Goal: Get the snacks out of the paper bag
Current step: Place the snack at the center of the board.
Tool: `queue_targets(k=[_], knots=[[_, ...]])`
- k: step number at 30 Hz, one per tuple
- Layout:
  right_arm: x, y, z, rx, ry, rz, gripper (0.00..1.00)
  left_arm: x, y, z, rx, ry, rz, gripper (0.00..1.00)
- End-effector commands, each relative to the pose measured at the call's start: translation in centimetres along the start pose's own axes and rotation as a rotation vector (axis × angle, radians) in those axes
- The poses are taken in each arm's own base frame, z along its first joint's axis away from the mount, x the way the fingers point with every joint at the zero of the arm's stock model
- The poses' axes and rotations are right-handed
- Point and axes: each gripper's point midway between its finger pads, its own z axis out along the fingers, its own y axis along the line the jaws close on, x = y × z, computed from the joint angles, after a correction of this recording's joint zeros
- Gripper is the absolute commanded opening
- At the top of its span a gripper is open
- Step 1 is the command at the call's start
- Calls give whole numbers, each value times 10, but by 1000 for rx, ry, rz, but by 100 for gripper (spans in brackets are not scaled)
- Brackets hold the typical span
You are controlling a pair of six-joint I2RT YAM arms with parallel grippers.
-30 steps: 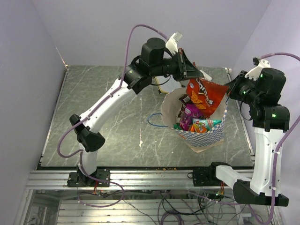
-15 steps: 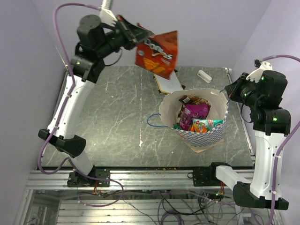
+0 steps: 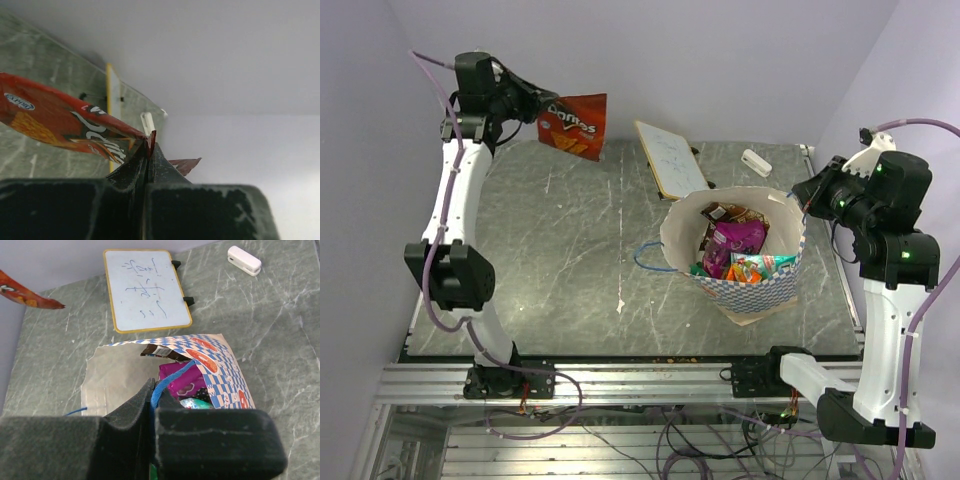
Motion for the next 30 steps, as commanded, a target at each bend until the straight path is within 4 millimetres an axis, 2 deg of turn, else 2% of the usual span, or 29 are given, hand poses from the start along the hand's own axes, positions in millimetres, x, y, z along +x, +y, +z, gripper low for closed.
queue_targets(k=[1,4,10,13,15,18,22,23,27,30], knots=[[-8,8,-7,-31,-45,-7,0,-26,35,19,-32,-7,-66,7],[-10,5,-6,-15,-47,-11,0,-39,64,39,-60,-13,-122,7],[-12,2,-7,9,-45,-17,0,-65,89,81,-17,-19,-182,7],[-10,0,-5,15,-38,-13,0,-71,106,94,-15,-10,-199,7],[-9,0,-3,12,-29,-10,0,-69,120,96,-17,18,-225,7],[-6,1,-1,4,-17,-9,0,-55,149,87,-66,57,-252,7],[-5,3,3,-13,-6,-7,0,-24,189,64,-162,93,-271,7],[-5,4,4,-17,-4,-9,0,-18,192,54,-176,95,-271,7],[-5,6,6,-32,7,-15,0,14,242,24,-289,138,-300,7],[-2,7,6,-43,18,-20,0,31,266,-2,-372,177,-291,7]])
